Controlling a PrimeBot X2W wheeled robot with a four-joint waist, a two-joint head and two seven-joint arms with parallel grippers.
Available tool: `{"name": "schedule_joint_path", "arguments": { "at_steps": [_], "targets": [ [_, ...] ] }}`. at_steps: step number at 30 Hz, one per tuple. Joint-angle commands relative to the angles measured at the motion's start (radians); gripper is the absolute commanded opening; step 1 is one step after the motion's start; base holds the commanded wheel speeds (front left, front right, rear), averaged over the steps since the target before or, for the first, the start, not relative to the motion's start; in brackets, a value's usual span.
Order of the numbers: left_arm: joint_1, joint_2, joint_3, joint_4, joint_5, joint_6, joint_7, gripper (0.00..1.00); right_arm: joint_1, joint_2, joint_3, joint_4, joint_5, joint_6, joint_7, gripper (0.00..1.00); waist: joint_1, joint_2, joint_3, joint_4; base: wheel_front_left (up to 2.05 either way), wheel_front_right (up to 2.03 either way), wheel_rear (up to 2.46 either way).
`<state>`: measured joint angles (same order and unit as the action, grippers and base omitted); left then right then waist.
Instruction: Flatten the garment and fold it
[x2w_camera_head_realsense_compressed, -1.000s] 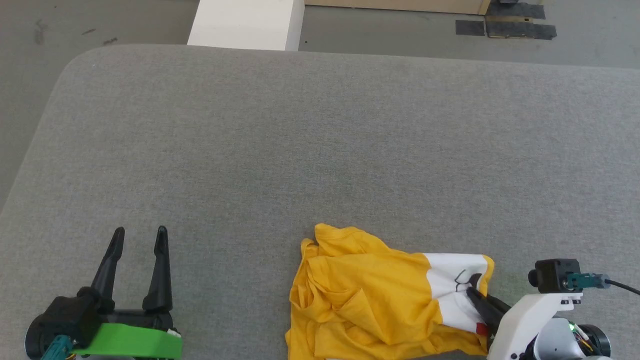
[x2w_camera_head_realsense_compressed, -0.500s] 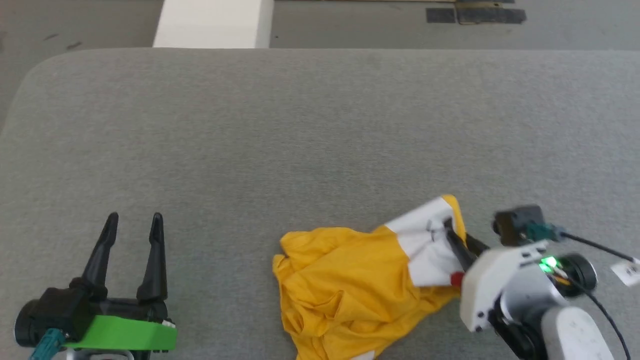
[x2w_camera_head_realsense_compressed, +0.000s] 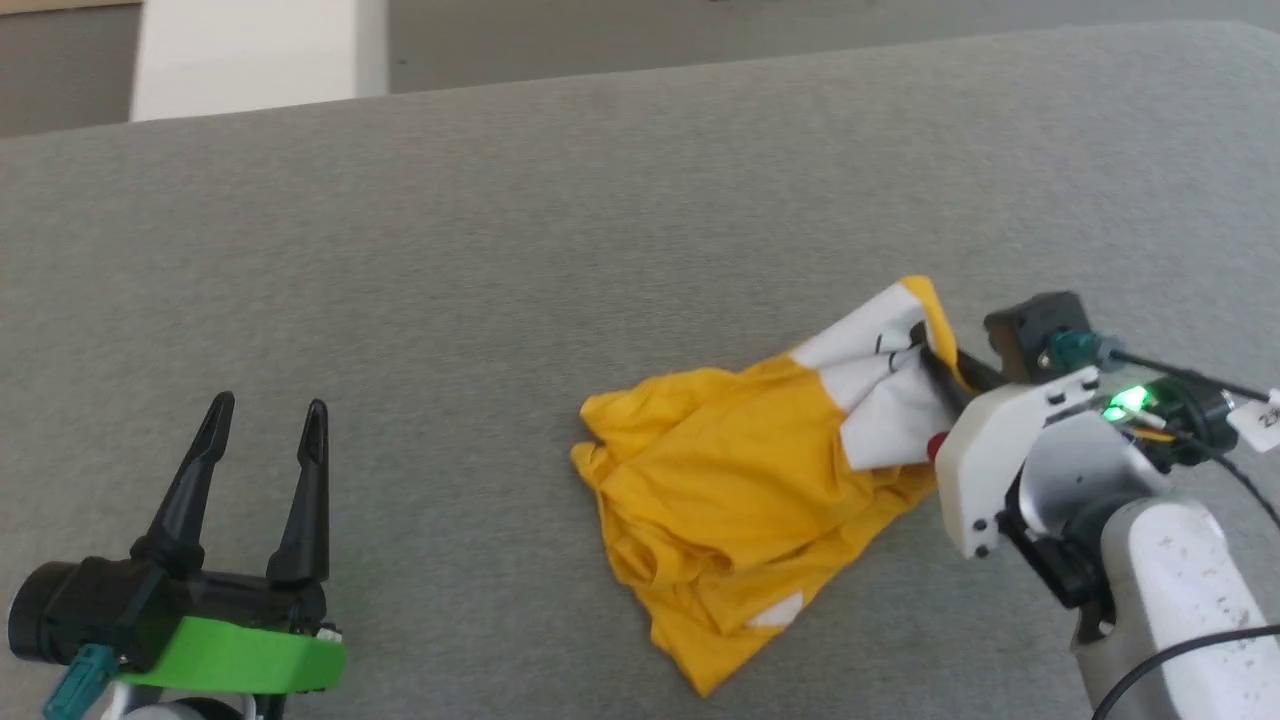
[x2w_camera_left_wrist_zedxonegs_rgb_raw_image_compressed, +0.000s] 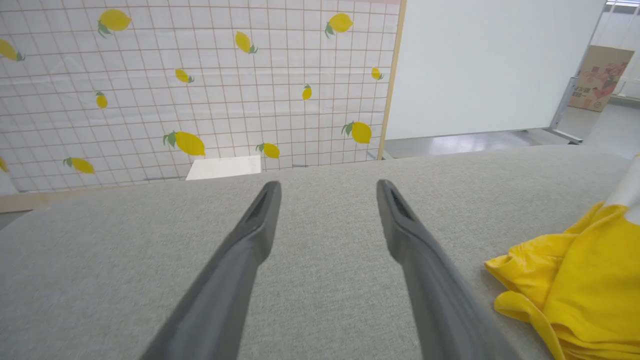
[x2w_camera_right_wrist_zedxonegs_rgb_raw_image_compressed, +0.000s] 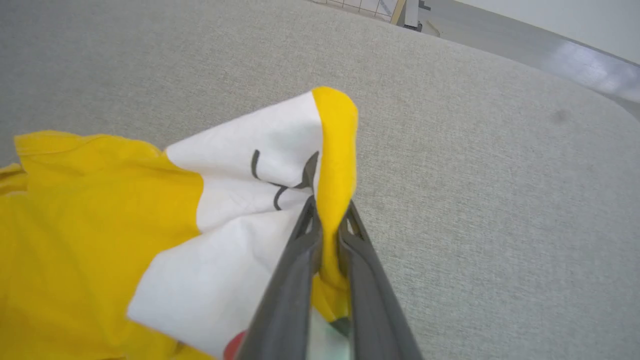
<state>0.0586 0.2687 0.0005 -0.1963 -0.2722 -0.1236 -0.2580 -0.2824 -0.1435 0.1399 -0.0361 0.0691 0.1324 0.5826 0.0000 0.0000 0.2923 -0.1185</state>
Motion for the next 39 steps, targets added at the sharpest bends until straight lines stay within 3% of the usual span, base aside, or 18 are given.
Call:
{"name": "schedule_joint_path", "arguments": {
  "at_steps": [1, 18, 39],
  "targets": [
    [-0.009, 0.013, 0.001, -0.006, 0.009, -0.007, -0.004, 1.00, -0.025, -0.006, -0.004, 0.003, -0.005, -0.002, 0.006, 0.00, 0.0000, 0.0000, 0.019, -0.065, 0.00, 0.00, 0.00],
    [0.008, 0.120, -0.024, -0.090, 0.023, -0.006, -0.002, 1.00, -0.169, -0.072, -0.036, 0.019, -0.037, -0.002, -0.015, 0.00, 0.0000, 0.0000, 0.101, -0.282, 0.00, 0.00, 0.00],
    [0.018, 0.258, 0.075, -0.298, 0.013, -0.006, 0.076, 1.00, -0.289, -0.171, -0.214, 0.002, -0.150, -0.002, -0.003, 0.00, 0.0000, 0.0000, 0.310, -0.336, 0.00, 0.00, 0.00]
  ]
}}
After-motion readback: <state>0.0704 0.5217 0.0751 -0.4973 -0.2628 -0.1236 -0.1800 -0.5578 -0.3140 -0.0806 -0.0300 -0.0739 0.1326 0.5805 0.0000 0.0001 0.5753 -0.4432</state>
